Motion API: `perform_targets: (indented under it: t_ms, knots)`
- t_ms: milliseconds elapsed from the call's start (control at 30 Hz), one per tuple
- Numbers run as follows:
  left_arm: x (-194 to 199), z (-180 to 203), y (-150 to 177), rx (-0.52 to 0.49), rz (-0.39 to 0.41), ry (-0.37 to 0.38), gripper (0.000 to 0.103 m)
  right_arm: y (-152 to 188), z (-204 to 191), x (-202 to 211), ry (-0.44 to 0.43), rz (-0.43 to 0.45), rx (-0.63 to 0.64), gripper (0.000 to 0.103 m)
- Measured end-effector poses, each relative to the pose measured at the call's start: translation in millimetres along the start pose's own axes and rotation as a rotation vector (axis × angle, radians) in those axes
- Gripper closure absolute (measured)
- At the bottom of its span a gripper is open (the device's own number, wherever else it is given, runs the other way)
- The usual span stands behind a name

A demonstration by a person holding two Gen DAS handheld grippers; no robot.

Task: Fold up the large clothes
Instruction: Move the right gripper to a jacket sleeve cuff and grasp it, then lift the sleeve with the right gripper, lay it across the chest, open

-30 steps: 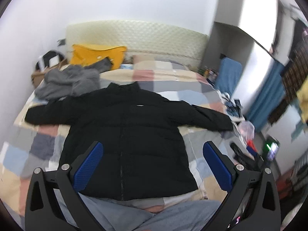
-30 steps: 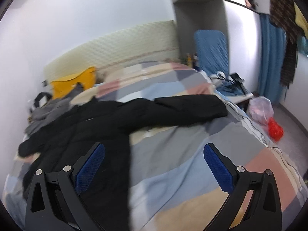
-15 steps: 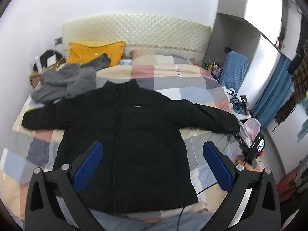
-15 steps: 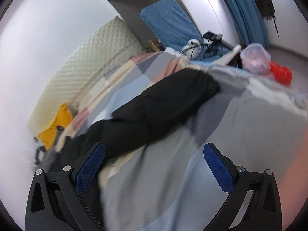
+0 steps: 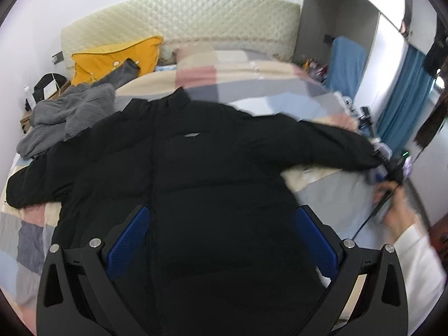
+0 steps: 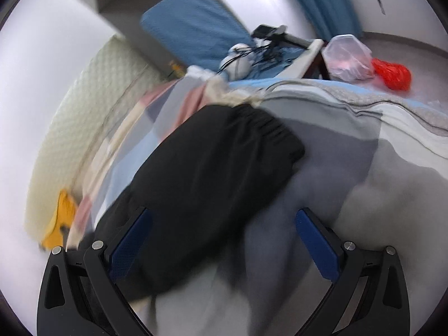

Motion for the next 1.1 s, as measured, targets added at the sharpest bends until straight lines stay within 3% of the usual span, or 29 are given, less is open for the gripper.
perform_targets:
  t_ms: [167,300,333,467,600,700,833,933,1100]
  knots:
    - [-31,-54,17,0.004,0.035,-0.088,0.000,-18,-9,-18,0.023,0.067,0.039,0.001]
    - [-42,-93,38,0.076,0.137,-0.130,0.000,-20,-15,-31,0.019,0.081,0.075,0.011]
    - [-48,-101,45,0.099,0.121,-0.136,0.000,-20,-15,-35,0.020,0.081,0.083,0.014]
    - [-70,-130,67,0.162,0.018,-0.145,0.000,-28,-17,-38,0.018,0.097,0.094,0.053]
    - [-71,-138,63,0.169,0.031,-0.160,0.000,-36,-40,-23,0.031,0.108,0.170,0.083]
    - [-62,-140,54,0.126,0.078,-0.202,0.000,-51,-64,0,0.032,0.134,0.216,0.087]
    - [-58,-151,51,0.114,0.078,-0.228,0.000,-72,-92,38,0.025,0.178,0.235,0.088]
    - [-52,-157,49,0.127,0.075,-0.201,0.000,-85,-131,75,0.006,0.223,0.283,0.088]
    - [-51,-174,56,0.094,0.075,-0.227,0.000,-93,-208,126,-0.066,0.295,0.326,0.088]
Point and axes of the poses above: each gripper's, at about its wrist camera, not at the fingertips, and x roughly against the way its jaws point, z to its right, y to its underside, the point moved 8 cm from there along -x, roughly the way its jaws point, and after that the axes turned 5 degrees about z, right-handed, at the moved point
